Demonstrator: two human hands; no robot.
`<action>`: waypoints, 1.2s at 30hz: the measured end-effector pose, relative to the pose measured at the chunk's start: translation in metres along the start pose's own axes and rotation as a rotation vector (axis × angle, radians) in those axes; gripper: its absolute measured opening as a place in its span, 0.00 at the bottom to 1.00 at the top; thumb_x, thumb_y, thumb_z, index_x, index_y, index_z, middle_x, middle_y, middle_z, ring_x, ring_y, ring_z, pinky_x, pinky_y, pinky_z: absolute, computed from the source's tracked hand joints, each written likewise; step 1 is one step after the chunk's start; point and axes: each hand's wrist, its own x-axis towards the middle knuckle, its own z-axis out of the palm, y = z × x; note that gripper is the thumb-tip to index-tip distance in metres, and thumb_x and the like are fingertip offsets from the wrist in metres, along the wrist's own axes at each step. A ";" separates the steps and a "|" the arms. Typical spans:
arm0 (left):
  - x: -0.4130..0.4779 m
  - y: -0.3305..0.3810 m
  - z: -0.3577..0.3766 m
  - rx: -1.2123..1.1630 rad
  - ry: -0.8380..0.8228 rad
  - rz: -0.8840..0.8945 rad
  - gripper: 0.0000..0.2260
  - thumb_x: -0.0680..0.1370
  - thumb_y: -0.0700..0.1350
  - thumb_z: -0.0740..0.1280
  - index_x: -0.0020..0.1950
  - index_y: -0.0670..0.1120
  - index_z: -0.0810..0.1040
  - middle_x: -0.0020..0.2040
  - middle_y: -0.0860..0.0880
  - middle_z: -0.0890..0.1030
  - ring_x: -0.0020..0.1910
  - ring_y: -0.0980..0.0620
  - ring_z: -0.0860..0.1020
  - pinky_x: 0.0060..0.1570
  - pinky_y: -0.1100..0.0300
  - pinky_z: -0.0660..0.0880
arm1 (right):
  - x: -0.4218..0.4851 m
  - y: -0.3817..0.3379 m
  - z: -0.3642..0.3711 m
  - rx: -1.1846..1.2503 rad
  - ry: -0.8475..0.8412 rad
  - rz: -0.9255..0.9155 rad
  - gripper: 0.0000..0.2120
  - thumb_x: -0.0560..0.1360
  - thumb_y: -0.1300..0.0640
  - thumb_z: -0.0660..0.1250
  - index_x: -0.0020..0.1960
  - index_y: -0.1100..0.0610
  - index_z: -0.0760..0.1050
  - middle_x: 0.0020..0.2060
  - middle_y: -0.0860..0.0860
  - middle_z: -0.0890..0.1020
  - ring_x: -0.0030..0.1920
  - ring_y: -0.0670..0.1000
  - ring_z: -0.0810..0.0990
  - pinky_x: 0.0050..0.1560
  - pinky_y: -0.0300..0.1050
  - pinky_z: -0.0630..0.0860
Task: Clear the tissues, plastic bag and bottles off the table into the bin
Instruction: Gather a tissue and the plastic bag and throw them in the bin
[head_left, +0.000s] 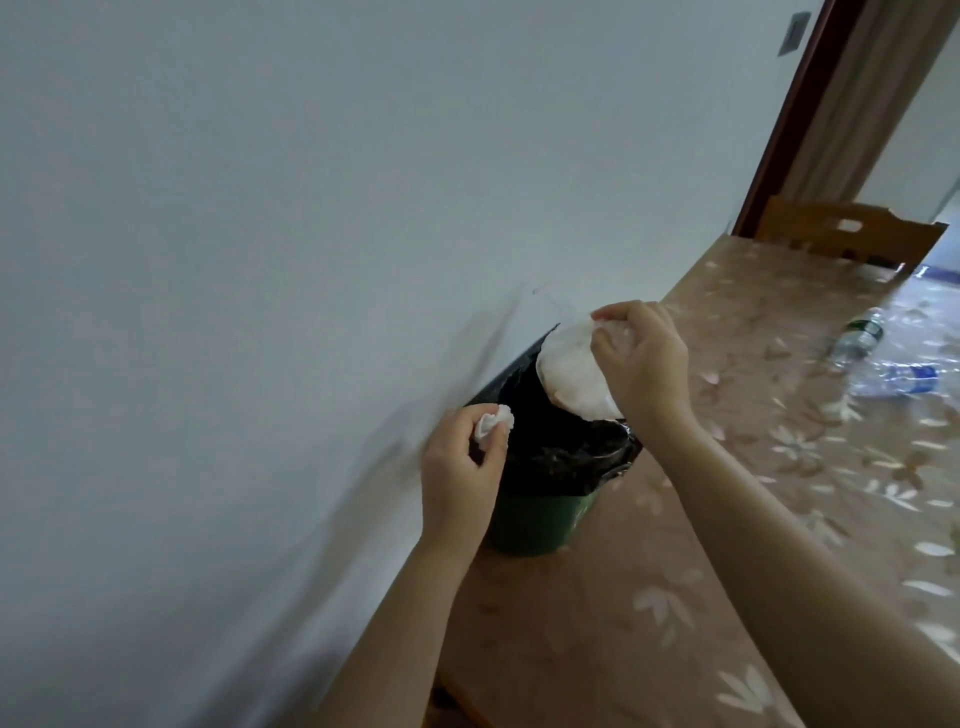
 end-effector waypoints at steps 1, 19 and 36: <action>0.003 -0.005 0.004 0.021 -0.006 0.016 0.04 0.75 0.43 0.66 0.48 0.45 0.78 0.41 0.53 0.79 0.40 0.57 0.77 0.40 0.71 0.72 | 0.004 0.005 0.004 -0.008 -0.005 0.015 0.07 0.72 0.64 0.64 0.49 0.59 0.76 0.48 0.51 0.75 0.42 0.33 0.69 0.42 0.18 0.61; -0.003 -0.049 0.026 0.455 -0.154 0.201 0.18 0.76 0.52 0.61 0.55 0.41 0.78 0.51 0.44 0.82 0.52 0.47 0.78 0.53 0.55 0.74 | -0.031 0.067 0.059 -0.338 -0.357 -0.012 0.14 0.73 0.57 0.66 0.57 0.61 0.75 0.57 0.57 0.75 0.56 0.56 0.73 0.60 0.50 0.67; -0.065 -0.006 0.025 0.432 -0.186 0.260 0.17 0.76 0.49 0.60 0.57 0.40 0.78 0.55 0.43 0.80 0.57 0.44 0.76 0.57 0.50 0.73 | -0.115 0.053 -0.017 -0.506 -0.252 -0.076 0.20 0.71 0.49 0.55 0.53 0.59 0.78 0.54 0.57 0.79 0.56 0.60 0.75 0.60 0.64 0.67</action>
